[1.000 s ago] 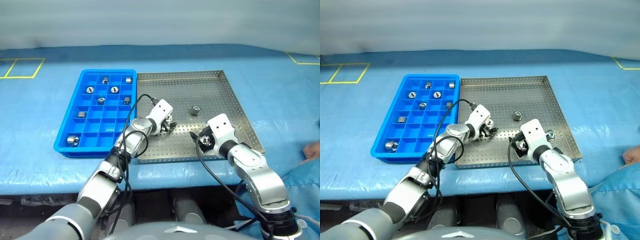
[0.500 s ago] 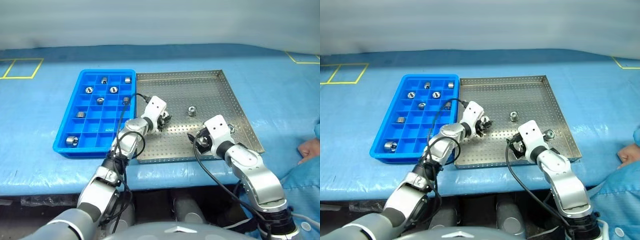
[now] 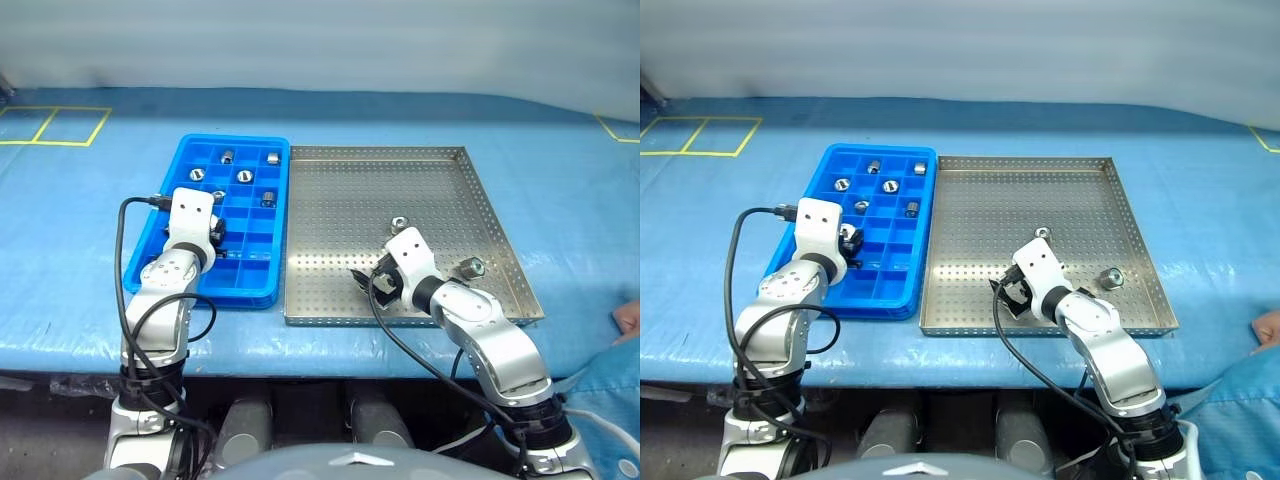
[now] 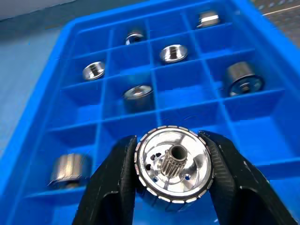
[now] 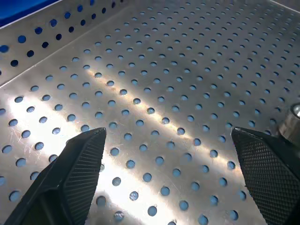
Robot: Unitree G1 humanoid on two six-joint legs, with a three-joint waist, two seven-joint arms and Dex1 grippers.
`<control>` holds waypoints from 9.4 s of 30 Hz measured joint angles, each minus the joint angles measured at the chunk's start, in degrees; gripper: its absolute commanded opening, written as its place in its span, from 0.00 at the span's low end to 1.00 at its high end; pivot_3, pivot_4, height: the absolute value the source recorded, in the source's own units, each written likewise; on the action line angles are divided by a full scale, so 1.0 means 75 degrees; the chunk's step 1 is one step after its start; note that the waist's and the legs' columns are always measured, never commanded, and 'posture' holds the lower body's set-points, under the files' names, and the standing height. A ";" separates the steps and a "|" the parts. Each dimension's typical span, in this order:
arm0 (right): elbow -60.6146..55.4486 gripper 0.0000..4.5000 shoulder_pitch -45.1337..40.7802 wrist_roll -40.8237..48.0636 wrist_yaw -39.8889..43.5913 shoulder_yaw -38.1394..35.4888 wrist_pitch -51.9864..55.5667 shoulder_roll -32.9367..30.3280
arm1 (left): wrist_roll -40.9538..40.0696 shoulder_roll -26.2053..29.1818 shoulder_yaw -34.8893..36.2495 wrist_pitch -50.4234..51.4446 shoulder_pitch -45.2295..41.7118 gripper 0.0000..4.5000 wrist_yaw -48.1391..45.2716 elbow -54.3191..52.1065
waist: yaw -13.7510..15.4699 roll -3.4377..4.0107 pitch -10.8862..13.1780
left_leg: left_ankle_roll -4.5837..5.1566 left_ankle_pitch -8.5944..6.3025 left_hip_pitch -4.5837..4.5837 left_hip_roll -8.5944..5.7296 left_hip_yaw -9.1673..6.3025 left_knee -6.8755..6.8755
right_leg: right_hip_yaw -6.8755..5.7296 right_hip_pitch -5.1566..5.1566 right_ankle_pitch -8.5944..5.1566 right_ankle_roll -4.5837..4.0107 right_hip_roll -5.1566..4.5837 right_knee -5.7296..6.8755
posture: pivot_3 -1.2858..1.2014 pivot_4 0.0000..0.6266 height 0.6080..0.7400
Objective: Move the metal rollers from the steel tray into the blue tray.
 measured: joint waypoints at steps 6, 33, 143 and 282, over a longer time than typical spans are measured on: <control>0.0109 1.00 -0.0108 -0.0007 0.0035 0.0089 -0.0023 0.0004 | 0.0085 -0.0054 -0.0167 0.0132 0.0126 0.68 0.0202 0.0002 | 0.0084 -0.0001 0.0000 | -0.0001 0.0000 -0.0003 -0.0001 0.0000 -0.0001 | -0.0001 0.0001 0.0000 0.0000 -0.0003 -0.0006 | 0.56 0.24 1.00; 0.4884 0.91 -0.2257 -0.0261 -0.2017 -0.2083 -0.1391 0.1283 | -0.2078 0.0649 -0.1834 -0.2120 0.0496 0.97 -0.2958 -0.0785 | -0.0012 0.0003 -0.0003 | -0.0001 0.0003 0.0005 0.0004 0.0009 -0.0011 | 0.0006 0.0002 0.0000 -0.0009 0.0001 -0.0001 | 0.56 0.24 1.00; -0.0815 0.43 0.0093 -0.0073 -0.1527 -0.1310 0.2313 0.1257 | -0.2843 0.1417 -0.1156 -0.2039 0.0486 0.97 -0.2532 0.0071 | -0.0128 0.0004 0.0001 | -0.0014 0.0005 -0.0005 0.0018 -0.0001 -0.0029 | -0.0021 -0.0021 -0.0006 -0.0041 0.0003 -0.0008 | 0.55 0.24 1.00; 0.2194 0.74 -0.1033 -0.1630 -0.2956 -0.1806 -0.1179 0.1705 | -0.2599 0.0638 -0.2110 -0.2246 0.0191 0.97 -0.2356 0.0112 | -0.0033 -0.0016 0.0008 | -0.0044 0.0012 0.0002 0.0022 -0.0004 -0.0063 | -0.0029 -0.0027 -0.0014 -0.0057 0.0005 -0.0007 | 0.54 0.24 1.00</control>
